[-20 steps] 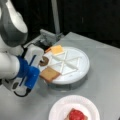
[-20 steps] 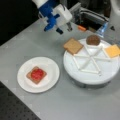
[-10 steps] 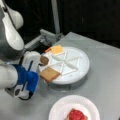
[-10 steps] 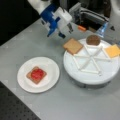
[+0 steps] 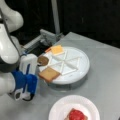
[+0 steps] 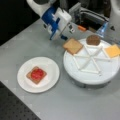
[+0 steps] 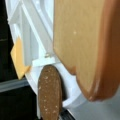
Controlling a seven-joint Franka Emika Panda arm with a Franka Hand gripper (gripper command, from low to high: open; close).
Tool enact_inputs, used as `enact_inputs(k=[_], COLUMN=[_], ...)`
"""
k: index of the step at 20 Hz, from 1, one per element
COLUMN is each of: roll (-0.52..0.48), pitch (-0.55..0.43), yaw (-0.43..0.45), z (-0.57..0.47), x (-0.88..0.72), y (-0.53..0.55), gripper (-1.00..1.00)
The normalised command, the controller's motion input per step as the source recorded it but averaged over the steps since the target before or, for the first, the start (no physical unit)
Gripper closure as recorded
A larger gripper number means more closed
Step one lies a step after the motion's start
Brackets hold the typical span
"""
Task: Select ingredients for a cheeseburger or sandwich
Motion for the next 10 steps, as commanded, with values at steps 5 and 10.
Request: enact_inputs(k=[5, 10], roll=[0.393, 0.316], pitch=[-0.047, -0.044], yaw=[0.046, 0.062], z=[-0.17, -0.11], x=[0.36, 0.35], y=[-0.17, -0.13], gripper=[-1.0, -1.0])
